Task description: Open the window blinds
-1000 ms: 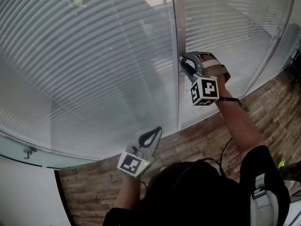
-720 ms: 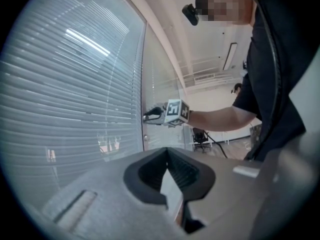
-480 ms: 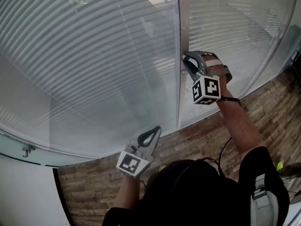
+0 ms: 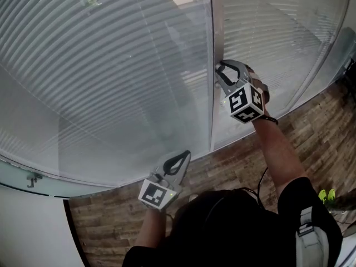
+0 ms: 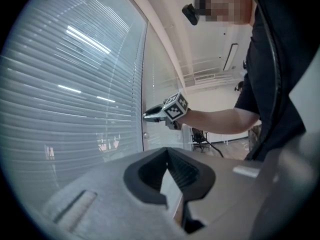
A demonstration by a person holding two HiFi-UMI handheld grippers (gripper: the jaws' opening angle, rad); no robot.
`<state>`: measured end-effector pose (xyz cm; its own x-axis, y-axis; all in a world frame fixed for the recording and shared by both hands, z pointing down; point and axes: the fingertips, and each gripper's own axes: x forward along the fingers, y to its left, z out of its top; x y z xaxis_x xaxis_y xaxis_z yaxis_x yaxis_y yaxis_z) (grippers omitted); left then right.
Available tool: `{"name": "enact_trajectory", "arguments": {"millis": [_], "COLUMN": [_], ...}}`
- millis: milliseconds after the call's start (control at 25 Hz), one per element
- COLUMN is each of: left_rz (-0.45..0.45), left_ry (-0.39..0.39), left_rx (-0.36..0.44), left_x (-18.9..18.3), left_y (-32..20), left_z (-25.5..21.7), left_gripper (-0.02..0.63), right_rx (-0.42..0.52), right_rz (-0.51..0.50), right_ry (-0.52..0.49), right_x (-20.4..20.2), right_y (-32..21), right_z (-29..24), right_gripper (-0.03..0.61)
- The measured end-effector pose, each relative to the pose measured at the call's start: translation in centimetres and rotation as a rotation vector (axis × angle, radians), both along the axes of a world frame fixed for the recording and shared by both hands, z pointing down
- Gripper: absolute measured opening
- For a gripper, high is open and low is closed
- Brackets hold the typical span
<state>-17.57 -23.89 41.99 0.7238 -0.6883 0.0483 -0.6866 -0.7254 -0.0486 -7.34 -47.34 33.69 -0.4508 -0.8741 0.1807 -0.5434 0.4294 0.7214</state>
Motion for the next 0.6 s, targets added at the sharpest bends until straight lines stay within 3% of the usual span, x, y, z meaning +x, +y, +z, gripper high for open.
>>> {"name": "enact_trajectory", "arguments": {"millis": [600], "left_rz": [0.026], "left_ry": [-0.015], "left_rx": [-0.011], "left_x": [-0.21], "left_y": [0.00], "left_z": [0.04], "left_gripper": [0.003], "right_rx": [-0.233], "right_rz": [0.042], "right_ry": [-0.546], "right_x": [1.03], "right_y": [-1.00], "right_z": [0.20], "right_gripper": [0.130]}}
